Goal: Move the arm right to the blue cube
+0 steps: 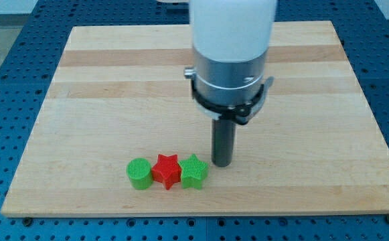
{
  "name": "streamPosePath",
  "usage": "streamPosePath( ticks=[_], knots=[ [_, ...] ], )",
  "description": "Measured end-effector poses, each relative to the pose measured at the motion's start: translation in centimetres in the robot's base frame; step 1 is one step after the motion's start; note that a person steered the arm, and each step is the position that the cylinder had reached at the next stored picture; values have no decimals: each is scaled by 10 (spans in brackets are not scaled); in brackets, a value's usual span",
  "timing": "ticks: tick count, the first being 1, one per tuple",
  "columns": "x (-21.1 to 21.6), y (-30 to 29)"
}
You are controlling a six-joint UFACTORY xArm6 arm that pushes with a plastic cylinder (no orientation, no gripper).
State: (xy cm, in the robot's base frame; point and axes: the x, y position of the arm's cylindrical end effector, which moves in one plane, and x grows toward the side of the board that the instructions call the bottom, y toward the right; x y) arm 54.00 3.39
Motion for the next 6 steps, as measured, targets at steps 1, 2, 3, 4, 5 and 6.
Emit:
streamPosePath(
  ticks=[1, 2, 3, 4, 5, 6],
  knots=[
    [-33, 59],
    [-62, 148],
    [-118, 217],
    [-183, 229],
    [-220, 202],
    [-224, 155]
  ],
)
